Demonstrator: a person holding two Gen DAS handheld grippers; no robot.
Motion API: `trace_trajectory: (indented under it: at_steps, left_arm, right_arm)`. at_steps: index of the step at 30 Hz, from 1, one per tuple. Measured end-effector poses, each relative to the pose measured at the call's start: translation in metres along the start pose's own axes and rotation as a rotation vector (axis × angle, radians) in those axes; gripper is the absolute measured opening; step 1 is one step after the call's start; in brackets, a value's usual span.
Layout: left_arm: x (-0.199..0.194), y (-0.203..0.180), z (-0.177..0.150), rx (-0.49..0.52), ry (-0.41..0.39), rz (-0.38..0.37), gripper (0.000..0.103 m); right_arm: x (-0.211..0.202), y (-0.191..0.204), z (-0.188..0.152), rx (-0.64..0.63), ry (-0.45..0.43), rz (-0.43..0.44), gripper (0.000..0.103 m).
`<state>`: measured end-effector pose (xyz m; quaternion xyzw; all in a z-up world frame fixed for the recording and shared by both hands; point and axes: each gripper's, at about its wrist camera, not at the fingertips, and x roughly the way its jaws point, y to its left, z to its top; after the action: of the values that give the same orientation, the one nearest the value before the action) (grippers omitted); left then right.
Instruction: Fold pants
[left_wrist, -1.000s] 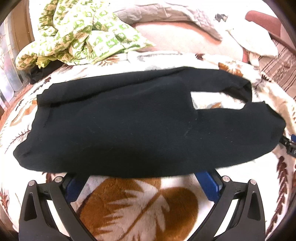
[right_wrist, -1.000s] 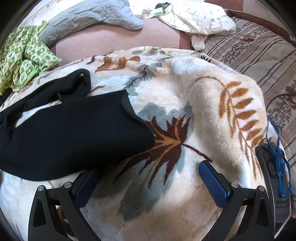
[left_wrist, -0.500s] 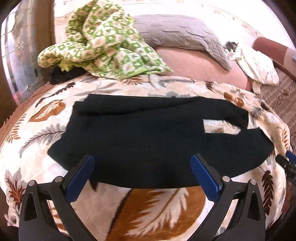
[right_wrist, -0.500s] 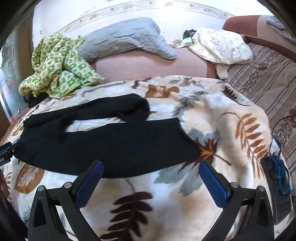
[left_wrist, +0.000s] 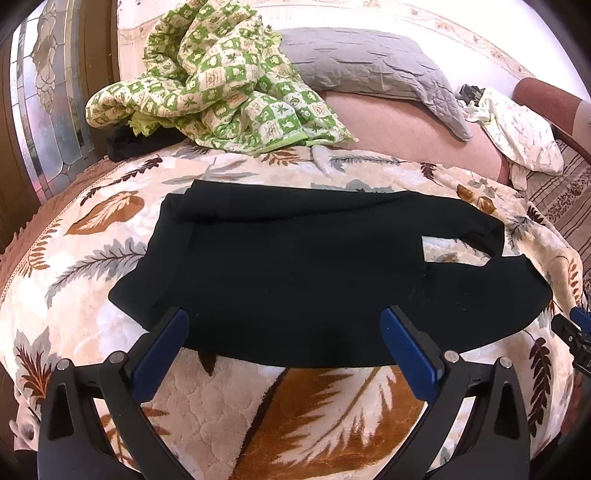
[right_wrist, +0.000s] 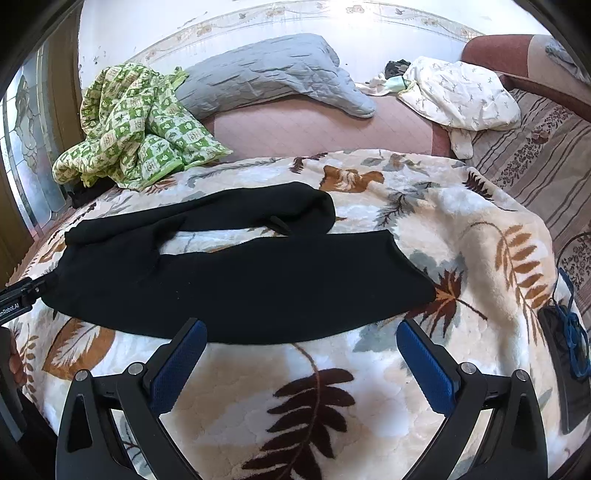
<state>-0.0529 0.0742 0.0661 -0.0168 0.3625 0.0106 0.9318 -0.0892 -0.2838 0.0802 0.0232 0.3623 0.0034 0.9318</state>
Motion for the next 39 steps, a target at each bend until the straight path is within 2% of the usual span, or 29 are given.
trace_trajectory:
  at_steps: [5, 8, 12, 16, 18, 21, 24, 27, 29, 30, 32, 34, 35, 37, 39]
  left_arm:
    - [0.005, 0.006, -0.001, -0.007, 0.028, 0.001, 0.103]
    - [0.006, 0.023, -0.006, -0.034, 0.057, 0.012, 0.103]
    - [0.006, 0.06, -0.017, -0.149, 0.077, 0.045, 0.103]
    - [0.019, 0.094, -0.027, -0.293, 0.12, 0.067, 0.103]
    - [0.03, 0.1, -0.029, -0.332, 0.154, 0.073, 0.103]
    - [0.036, 0.097, -0.025, -0.322, 0.132, 0.087, 0.103]
    - [0.047, 0.09, -0.017, -0.312, 0.146, 0.074, 0.103]
    - [0.059, 0.088, -0.006, -0.316, 0.148, 0.056, 0.103]
    - [0.066, 0.085, 0.001, -0.317, 0.142, 0.044, 0.103]
    - [0.068, 0.083, 0.003, -0.316, 0.138, 0.036, 0.098]
    - [0.069, 0.081, 0.005, -0.303, 0.136, 0.073, 0.076]
    - [0.066, 0.082, 0.005, -0.287, 0.131, 0.147, 0.021]
    - [0.063, 0.088, 0.004, -0.307, 0.127, 0.171, 0.016]
    - [0.058, 0.102, 0.003, -0.381, 0.125, 0.116, 0.011]
    - [0.056, 0.106, 0.003, -0.381, 0.135, 0.083, 0.01]
  right_arm:
    - [0.005, -0.011, -0.001, 0.03, 0.016, -0.006, 0.102]
    - [0.006, -0.019, -0.002, 0.032, 0.022, -0.029, 0.102]
    - [0.005, -0.045, -0.003, 0.056, 0.033, -0.076, 0.102]
    - [0.01, -0.074, -0.006, 0.13, 0.061, -0.08, 0.098]
    - [0.02, -0.085, -0.005, 0.166, 0.086, -0.054, 0.095]
    - [0.039, -0.088, 0.0, 0.188, 0.12, 0.009, 0.089]
    - [0.06, -0.089, 0.004, 0.221, 0.139, 0.04, 0.08]
    - [0.074, -0.092, 0.009, 0.268, 0.103, 0.064, 0.075]
    - [0.08, -0.093, 0.013, 0.285, 0.1, 0.079, 0.059]
    - [0.082, -0.093, 0.015, 0.288, 0.098, 0.083, 0.053]
    - [0.086, -0.092, 0.018, 0.289, 0.098, 0.085, 0.025]
    - [0.088, -0.094, 0.019, 0.303, 0.093, 0.099, 0.01]
    - [0.086, -0.095, 0.019, 0.31, 0.084, 0.111, 0.01]
    - [0.076, -0.093, 0.02, 0.304, 0.055, 0.106, 0.009]
    - [0.062, -0.093, 0.02, 0.299, 0.023, 0.106, 0.008]
